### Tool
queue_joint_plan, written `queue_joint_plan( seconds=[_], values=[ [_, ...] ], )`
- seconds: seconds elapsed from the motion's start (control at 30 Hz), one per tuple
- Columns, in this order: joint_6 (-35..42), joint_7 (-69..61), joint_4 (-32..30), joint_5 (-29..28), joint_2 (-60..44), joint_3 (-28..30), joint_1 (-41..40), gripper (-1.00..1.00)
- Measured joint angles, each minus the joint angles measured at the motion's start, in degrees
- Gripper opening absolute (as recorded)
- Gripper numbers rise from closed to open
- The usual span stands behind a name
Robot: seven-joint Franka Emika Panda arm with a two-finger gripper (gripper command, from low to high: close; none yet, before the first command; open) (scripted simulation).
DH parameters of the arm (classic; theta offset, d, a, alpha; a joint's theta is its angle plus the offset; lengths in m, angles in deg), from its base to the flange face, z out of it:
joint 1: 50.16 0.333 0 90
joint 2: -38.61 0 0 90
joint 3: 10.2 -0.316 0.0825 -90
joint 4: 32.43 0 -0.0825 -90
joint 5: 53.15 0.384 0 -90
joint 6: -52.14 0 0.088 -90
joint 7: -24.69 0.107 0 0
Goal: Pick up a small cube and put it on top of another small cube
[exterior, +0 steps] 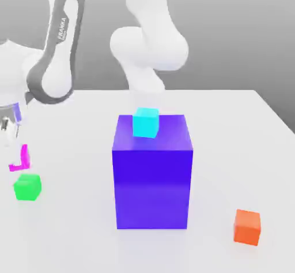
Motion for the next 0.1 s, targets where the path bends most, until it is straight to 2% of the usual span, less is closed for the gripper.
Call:
queue_joint_plan(
  seconds=[0.1],
  values=[
    [0.00, 0.00, 0.00, 0.00, 0.00, 0.00, 0.00, 1.00]
  ],
)
